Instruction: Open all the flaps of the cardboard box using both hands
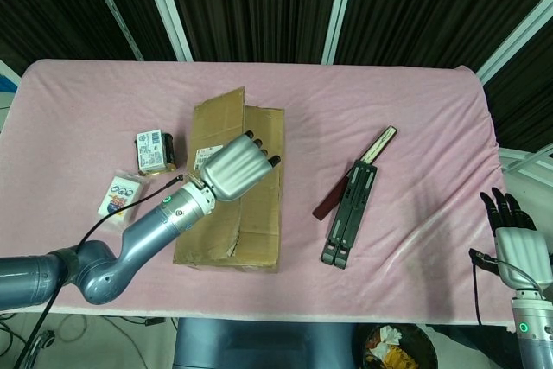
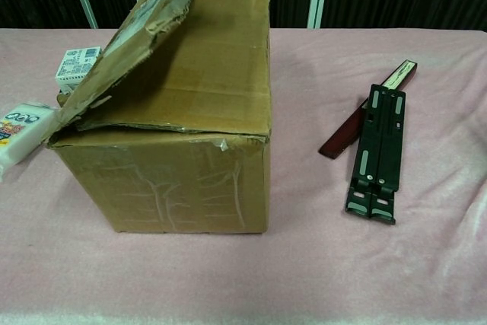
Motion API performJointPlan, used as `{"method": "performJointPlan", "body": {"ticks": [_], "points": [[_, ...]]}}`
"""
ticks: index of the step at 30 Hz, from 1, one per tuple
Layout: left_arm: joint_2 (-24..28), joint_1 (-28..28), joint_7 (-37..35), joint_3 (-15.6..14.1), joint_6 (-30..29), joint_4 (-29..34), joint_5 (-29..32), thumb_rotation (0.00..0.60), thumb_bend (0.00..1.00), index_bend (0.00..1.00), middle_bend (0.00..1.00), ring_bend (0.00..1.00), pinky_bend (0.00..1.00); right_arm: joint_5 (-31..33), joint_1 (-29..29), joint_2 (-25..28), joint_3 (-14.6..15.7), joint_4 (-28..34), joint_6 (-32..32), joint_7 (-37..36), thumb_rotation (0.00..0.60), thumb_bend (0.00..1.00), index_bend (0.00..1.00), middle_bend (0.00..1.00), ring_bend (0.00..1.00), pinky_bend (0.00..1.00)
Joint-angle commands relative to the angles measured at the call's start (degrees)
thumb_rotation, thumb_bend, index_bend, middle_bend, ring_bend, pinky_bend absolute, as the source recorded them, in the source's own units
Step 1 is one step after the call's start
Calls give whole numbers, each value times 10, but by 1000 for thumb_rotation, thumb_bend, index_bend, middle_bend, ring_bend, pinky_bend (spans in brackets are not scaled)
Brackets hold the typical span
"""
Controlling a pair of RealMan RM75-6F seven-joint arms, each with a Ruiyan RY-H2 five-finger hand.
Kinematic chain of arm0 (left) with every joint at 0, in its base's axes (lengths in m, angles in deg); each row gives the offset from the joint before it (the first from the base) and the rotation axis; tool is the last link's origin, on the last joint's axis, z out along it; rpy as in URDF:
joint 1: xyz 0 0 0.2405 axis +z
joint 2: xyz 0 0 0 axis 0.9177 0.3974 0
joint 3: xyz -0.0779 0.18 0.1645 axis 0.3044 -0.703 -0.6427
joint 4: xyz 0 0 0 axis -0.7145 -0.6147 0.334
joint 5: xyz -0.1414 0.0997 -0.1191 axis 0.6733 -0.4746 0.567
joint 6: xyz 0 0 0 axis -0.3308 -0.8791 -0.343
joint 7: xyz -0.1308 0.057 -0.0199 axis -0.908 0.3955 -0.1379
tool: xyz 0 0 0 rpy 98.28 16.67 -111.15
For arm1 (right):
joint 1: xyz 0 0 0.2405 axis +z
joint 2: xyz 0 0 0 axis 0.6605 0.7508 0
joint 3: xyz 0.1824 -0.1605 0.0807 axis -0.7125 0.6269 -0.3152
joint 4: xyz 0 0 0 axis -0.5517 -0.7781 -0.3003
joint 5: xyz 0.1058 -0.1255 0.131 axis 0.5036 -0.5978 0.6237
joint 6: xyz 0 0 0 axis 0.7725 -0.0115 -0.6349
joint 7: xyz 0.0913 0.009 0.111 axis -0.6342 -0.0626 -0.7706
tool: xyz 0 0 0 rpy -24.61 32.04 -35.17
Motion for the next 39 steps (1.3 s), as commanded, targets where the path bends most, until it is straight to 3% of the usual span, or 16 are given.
{"method": "performJointPlan", "body": {"ticks": [1, 15, 25, 30, 37, 39], "points": [[27, 8, -10, -2, -8, 19, -8, 600, 998, 395, 612, 509, 527, 0, 0, 0, 0, 0, 1, 0, 600, 214, 0, 0, 0, 226], [182, 75, -77, -9, -38, 102, -83, 600, 998, 398, 613, 509, 527, -3, 0, -2, 1, -2, 3, 1, 600, 214, 0, 0, 0, 226], [319, 184, -155, -44, -65, 149, -195, 600, 998, 395, 610, 509, 527, 0, 0, -1, 1, 1, 3, 3, 600, 214, 0, 0, 0, 226], [346, 244, -204, -65, -89, 134, -241, 600, 997, 393, 606, 507, 527, -3, -1, -1, 2, 4, 5, 6, 600, 214, 0, 0, 0, 226], [336, 311, -260, -84, -126, 93, -275, 600, 986, 386, 596, 501, 527, -1, -2, 1, 2, 7, 7, 9, 600, 214, 0, 0, 0, 226], [325, 330, -274, -86, -150, 85, -277, 600, 903, 349, 551, 469, 515, -2, -2, 3, 1, 7, 8, 9, 600, 214, 0, 0, 0, 226]]}}
